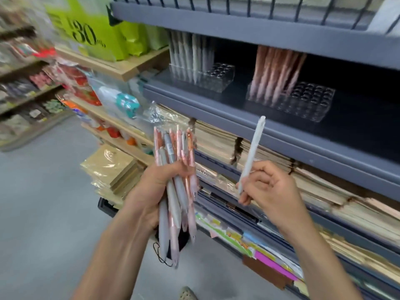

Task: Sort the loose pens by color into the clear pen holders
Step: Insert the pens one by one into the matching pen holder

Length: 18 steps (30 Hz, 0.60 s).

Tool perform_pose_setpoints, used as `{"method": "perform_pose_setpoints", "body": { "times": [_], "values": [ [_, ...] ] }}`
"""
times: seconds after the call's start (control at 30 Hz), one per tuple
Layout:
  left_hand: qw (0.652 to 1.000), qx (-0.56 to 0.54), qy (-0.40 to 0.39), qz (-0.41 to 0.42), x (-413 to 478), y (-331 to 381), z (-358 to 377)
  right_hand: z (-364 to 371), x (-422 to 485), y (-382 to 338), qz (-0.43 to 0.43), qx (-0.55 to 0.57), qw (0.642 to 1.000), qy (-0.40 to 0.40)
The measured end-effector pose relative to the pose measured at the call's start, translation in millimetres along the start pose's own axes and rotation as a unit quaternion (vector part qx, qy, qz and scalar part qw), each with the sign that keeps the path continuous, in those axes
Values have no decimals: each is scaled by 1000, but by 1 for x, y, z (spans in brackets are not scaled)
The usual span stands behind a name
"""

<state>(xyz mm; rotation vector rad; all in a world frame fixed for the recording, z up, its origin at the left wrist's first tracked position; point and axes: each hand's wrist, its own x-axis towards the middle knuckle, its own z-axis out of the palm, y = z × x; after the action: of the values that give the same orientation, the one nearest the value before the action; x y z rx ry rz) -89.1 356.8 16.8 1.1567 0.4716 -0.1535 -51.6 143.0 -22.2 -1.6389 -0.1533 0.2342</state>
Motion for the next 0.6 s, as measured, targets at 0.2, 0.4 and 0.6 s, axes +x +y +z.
{"method": "perform_pose_setpoints", "body": {
  "times": [0.2, 0.4, 0.6],
  "values": [
    [999, -5, -52, 5, 37, 37, -34, 44, 37, -12, 5, -18, 999, 36],
    [999, 11, -53, 5, 89, 63, -55, 68, 94, -20, -20, -15, 996, 86],
    [998, 2, -63, 3, 135, 91, -74, 91, 153, -40, -99, 25, 982, 159]
  ]
}}
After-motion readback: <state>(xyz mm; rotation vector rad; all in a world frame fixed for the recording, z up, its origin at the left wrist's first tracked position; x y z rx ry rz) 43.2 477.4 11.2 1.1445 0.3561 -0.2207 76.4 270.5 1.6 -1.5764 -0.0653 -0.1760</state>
